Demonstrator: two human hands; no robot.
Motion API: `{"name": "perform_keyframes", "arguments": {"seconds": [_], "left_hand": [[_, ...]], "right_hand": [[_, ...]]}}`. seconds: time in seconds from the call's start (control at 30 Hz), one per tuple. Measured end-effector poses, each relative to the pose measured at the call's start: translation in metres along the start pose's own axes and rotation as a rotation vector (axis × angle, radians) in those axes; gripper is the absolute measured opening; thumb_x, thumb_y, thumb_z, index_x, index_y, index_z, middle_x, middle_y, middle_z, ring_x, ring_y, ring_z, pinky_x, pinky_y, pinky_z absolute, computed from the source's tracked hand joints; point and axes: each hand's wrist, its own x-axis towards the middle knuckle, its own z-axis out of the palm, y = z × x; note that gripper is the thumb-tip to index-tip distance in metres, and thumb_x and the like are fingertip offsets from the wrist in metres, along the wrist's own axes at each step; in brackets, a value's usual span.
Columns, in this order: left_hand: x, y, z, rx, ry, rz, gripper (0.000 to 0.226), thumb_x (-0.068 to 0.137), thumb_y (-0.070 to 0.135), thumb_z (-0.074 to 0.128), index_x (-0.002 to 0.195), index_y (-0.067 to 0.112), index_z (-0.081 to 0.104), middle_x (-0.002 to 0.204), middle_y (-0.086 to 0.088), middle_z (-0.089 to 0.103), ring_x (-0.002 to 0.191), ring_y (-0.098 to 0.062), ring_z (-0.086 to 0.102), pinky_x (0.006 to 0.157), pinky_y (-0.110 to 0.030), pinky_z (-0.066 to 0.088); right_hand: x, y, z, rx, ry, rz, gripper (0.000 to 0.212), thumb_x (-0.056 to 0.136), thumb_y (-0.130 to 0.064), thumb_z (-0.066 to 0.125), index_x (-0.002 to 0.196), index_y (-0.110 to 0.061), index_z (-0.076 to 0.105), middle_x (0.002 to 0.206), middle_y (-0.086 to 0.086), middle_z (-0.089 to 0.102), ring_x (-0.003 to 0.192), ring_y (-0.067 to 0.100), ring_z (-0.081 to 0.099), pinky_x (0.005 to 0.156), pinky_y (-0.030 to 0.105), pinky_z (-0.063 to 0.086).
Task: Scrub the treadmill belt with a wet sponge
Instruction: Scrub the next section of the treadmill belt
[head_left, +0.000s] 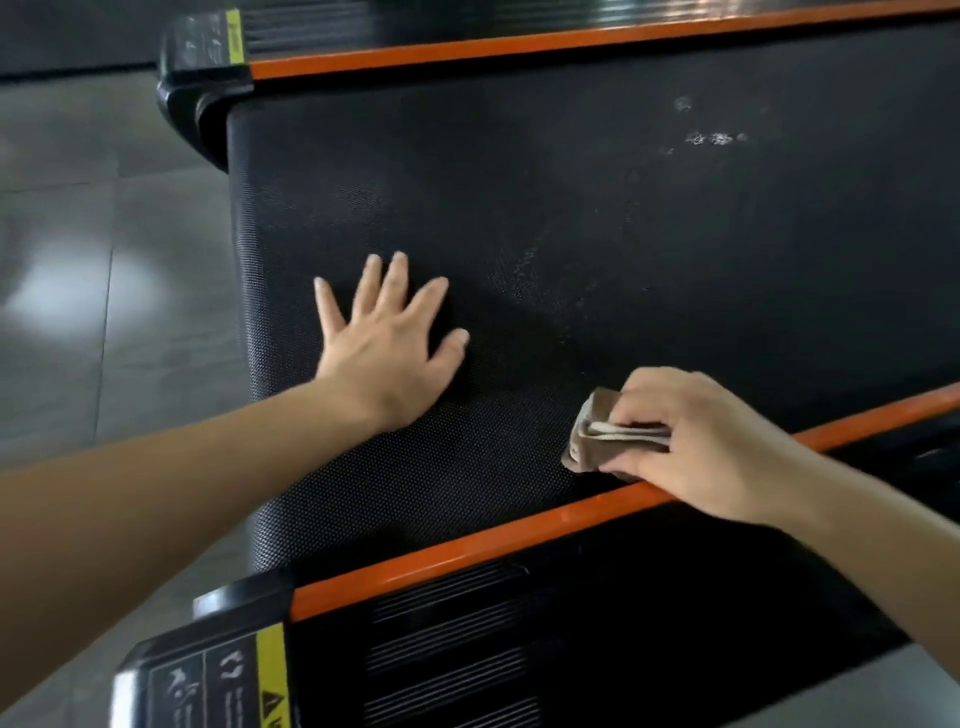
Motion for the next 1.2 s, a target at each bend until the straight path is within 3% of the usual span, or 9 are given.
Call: {"name": "perform_keyframes", "arguments": {"seconds": [0.17, 0.33, 0.5, 0.67, 0.77, 0.87, 1.03, 1.13, 1.2], "left_hand": [[-0.002, 0.032, 0.016, 0.031, -0.001, -0.104, 0.073, 0.100, 0.063, 0.022, 0.162, 0.026, 0.009, 0.170, -0.014, -0.013, 0.155, -0.031, -0.021, 0.118, -0.068, -0.014], [-0.004, 0.033, 0.021, 0.078, 0.026, -0.101, 0.074, 0.101, 0.063, 0.020, 0.162, 0.023, 0.008, 0.170, -0.016, -0.011, 0.156, -0.033, -0.019, 0.120, -0.065, -0.013], [-0.004, 0.035, 0.022, 0.086, 0.043, -0.108, 0.074, 0.101, 0.063, 0.023, 0.162, 0.023, 0.011, 0.171, -0.016, -0.008, 0.156, -0.032, -0.017, 0.121, -0.065, -0.011], [-0.006, 0.037, 0.019, 0.100, 0.035, -0.112, 0.074, 0.101, 0.063, 0.021, 0.162, 0.023, 0.008, 0.170, -0.016, -0.010, 0.156, -0.032, -0.018, 0.121, -0.064, -0.011], [-0.004, 0.041, 0.016, 0.150, -0.022, -0.120, 0.074, 0.102, 0.062, 0.015, 0.163, 0.022, 0.001, 0.170, -0.017, -0.014, 0.155, -0.035, -0.020, 0.121, -0.065, -0.010], [-0.004, 0.045, 0.013, 0.189, -0.085, -0.128, 0.074, 0.103, 0.060, 0.011, 0.163, 0.019, -0.003, 0.169, -0.019, -0.016, 0.154, -0.038, -0.020, 0.121, -0.067, -0.007], [-0.003, 0.043, 0.012, 0.204, -0.071, -0.065, 0.073, 0.102, 0.057, 0.010, 0.162, 0.017, -0.001, 0.169, -0.019, -0.016, 0.155, -0.035, -0.022, 0.121, -0.067, -0.007], [0.005, 0.042, 0.008, 0.167, -0.065, 0.029, 0.070, 0.103, 0.056, 0.014, 0.162, 0.019, 0.006, 0.171, -0.011, -0.014, 0.155, -0.028, -0.022, 0.120, -0.068, -0.010], [0.015, 0.044, 0.006, 0.102, -0.051, 0.016, 0.066, 0.105, 0.055, 0.022, 0.161, 0.022, 0.011, 0.171, -0.010, -0.011, 0.156, -0.030, -0.021, 0.119, -0.068, -0.012]], "right_hand": [[0.016, 0.048, -0.025, 0.047, 0.361, 0.219, 0.018, 0.077, -0.031, 0.084, 0.070, -0.025, 0.067, 0.082, -0.004, 0.056, 0.076, 0.012, 0.059, 0.068, 0.031, 0.045], [-0.003, 0.031, -0.013, 0.044, 0.059, 0.016, 0.013, 0.082, -0.040, 0.078, 0.074, -0.031, 0.072, 0.084, -0.012, 0.058, 0.078, 0.005, 0.058, 0.071, 0.031, 0.049], [0.034, 0.062, -0.022, 0.058, 0.445, 0.190, 0.017, 0.085, -0.033, 0.076, 0.071, -0.027, 0.069, 0.081, -0.006, 0.054, 0.073, 0.012, 0.058, 0.065, 0.032, 0.043], [0.023, 0.048, -0.015, -0.017, 0.263, -0.044, 0.014, 0.083, -0.033, 0.078, 0.074, -0.027, 0.068, 0.078, -0.007, 0.056, 0.067, 0.016, 0.058, 0.062, 0.033, 0.041], [0.055, 0.068, -0.031, -0.057, 0.443, 0.038, 0.024, 0.087, -0.037, 0.073, 0.070, -0.034, 0.057, 0.077, -0.003, 0.053, 0.067, 0.022, 0.056, 0.064, 0.035, 0.042], [0.088, 0.077, -0.033, -0.049, 0.589, 0.181, 0.029, 0.090, -0.046, 0.065, 0.086, -0.017, 0.067, 0.084, 0.004, 0.054, 0.077, 0.028, 0.058, 0.070, 0.040, 0.047], [0.073, 0.059, -0.012, -0.114, 0.429, -0.110, 0.030, 0.089, -0.044, 0.069, 0.077, -0.016, 0.067, 0.073, 0.001, 0.053, 0.063, 0.022, 0.051, 0.061, 0.034, 0.037], [0.105, 0.074, -0.032, -0.190, 0.564, 0.058, 0.033, 0.091, -0.048, 0.062, 0.084, -0.016, 0.068, 0.080, 0.005, 0.056, 0.070, 0.028, 0.056, 0.068, 0.039, 0.044], [0.131, 0.076, -0.039, -0.178, 0.636, 0.273, 0.034, 0.094, -0.045, 0.062, 0.105, -0.015, 0.071, 0.094, 0.010, 0.061, 0.085, 0.033, 0.061, 0.078, 0.043, 0.048]]}}
